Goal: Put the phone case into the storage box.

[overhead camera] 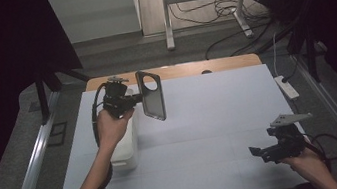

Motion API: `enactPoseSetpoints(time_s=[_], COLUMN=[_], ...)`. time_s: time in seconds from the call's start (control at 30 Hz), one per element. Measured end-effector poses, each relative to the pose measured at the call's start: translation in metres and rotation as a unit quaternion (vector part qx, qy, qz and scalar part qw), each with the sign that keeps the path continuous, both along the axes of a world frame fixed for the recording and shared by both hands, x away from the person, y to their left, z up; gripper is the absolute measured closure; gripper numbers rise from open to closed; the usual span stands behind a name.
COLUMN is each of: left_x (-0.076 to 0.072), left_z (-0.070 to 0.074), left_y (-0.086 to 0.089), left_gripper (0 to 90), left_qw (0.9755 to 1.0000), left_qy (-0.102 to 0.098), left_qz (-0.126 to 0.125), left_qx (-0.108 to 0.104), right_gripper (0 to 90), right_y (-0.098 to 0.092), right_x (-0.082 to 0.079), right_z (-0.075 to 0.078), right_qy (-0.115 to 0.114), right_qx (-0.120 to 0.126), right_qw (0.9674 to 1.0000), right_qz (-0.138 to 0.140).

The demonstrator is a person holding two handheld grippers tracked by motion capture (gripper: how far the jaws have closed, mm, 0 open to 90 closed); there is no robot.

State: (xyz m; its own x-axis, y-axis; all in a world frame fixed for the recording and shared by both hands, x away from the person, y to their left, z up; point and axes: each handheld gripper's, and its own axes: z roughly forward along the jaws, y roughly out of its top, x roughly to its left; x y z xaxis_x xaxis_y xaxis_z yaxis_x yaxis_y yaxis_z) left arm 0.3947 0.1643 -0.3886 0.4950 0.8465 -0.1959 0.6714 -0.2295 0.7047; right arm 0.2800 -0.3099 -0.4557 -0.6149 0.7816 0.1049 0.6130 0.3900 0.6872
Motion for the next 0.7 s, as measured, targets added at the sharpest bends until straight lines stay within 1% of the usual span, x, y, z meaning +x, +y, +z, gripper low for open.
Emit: enactPoseSetpoints(time_s=[0.37, 0.57, 0.63, 0.7], left_x=[0.003, 0.005, 0.006, 0.007], left_z=[0.009, 0.010, 0.010, 0.010], left_y=[0.023, 0.033, 0.038, 0.041], left_gripper=[89.0, 88.9, 89.0, 89.0], left_qw=[0.9995, 0.9990, 0.9987, 0.9984], left_qy=[-0.009, -0.009, -0.008, -0.009], left_qz=[0.031, 0.044, 0.051, 0.056], left_qx=[0.000, 0.002, 0.002, 0.003], right_gripper=[0.8, 0.8, 0.8, 0.8], right_y=[-0.014, -0.018, -0.019, -0.019], right_x=[-0.012, -0.014, -0.014, -0.014], right_z=[-0.001, -0.003, -0.003, -0.004], right_qy=[0.002, 0.006, 0.004, 0.006], right_qx=[0.011, 0.010, 0.014, 0.011], right_qw=[0.9997, 0.9994, 0.9993, 0.9994], right_qz=[-0.023, -0.031, -0.034, -0.033])
